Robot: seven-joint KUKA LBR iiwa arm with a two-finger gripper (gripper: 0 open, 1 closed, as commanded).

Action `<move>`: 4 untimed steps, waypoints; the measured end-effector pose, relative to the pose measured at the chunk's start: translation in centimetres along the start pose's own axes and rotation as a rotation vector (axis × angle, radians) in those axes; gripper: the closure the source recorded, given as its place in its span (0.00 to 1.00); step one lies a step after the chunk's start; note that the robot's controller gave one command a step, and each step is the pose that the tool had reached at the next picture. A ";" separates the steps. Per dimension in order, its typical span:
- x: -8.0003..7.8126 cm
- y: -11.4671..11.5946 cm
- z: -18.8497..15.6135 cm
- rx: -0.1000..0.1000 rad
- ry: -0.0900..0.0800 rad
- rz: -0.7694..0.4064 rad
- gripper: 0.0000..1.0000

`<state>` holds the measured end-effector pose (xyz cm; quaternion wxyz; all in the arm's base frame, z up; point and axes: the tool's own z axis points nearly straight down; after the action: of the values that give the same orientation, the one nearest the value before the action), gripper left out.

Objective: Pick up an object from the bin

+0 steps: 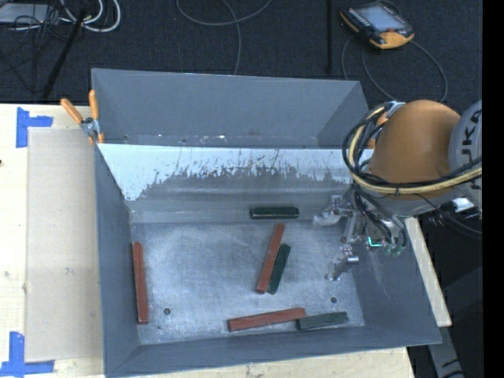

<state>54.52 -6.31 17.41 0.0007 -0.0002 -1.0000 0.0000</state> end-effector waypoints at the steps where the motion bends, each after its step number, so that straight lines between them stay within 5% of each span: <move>1: 0.0 0.0 0.0 0.000 0.000 -0.002 0.00; 2: 0.0 0.0 0.0 0.000 0.000 -0.002 0.00; 3: -3.1 4.1 9.3 0.006 -0.019 -0.438 0.00; 4: -3.1 4.1 9.3 0.006 -0.019 -0.438 0.00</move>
Offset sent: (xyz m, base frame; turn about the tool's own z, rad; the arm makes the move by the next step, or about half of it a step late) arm 0.0362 0.0488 -0.1041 -0.1607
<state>57.64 -2.26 8.13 -0.0089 0.2170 -0.9761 0.0028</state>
